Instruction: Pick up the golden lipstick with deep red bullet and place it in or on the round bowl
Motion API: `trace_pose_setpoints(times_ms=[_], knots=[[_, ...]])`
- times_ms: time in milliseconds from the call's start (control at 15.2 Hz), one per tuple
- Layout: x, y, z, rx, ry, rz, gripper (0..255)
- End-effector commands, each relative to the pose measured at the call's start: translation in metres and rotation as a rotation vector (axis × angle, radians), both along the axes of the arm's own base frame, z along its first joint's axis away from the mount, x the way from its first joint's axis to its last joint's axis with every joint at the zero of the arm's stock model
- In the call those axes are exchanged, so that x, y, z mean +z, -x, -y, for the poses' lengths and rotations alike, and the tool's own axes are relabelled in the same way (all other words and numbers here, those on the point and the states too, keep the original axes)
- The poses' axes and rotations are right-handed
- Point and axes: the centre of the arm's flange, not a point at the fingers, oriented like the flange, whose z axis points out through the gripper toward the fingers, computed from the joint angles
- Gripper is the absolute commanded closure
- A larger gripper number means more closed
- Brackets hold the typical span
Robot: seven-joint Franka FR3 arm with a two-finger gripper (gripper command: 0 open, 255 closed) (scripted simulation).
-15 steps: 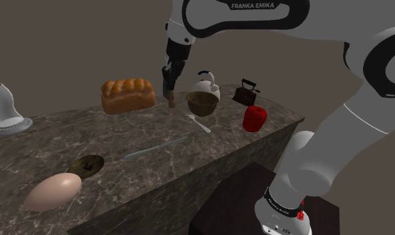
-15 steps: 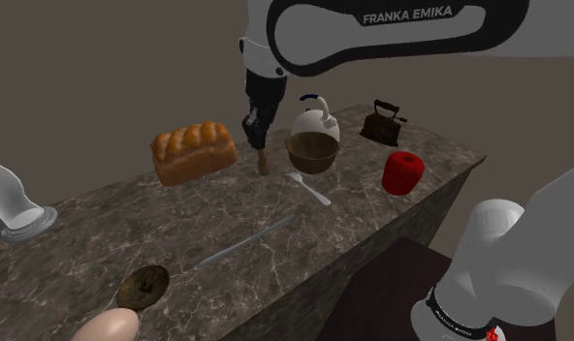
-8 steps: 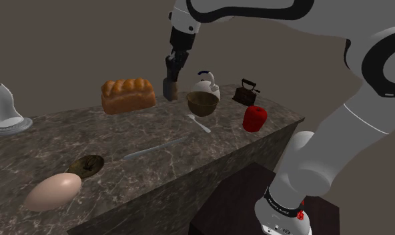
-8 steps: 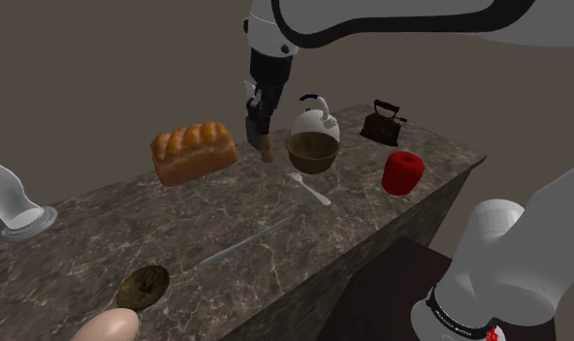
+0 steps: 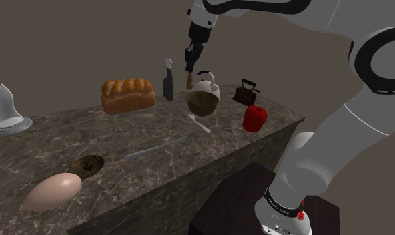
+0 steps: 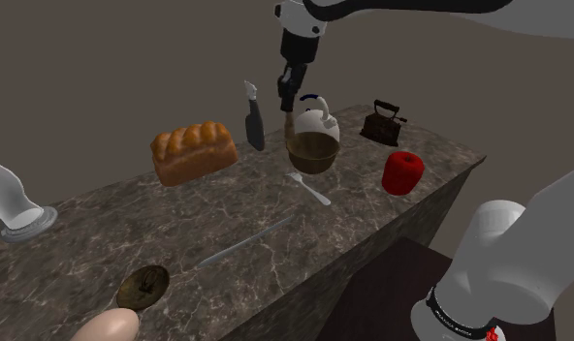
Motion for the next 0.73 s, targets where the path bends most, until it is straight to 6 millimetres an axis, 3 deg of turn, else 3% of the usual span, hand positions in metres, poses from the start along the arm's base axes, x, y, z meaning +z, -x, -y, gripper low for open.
trace_pose_setpoints(times_ms=[0, 528, 660], knots=[[0.006, 0.0, 0.028, 0.002, 0.0, 0.0, 255], [0.024, -0.002, 0.13, 0.002, 0.0, 0.0, 255], [0.013, -0.002, 0.13, 0.002, 0.0, 0.0, 255]])
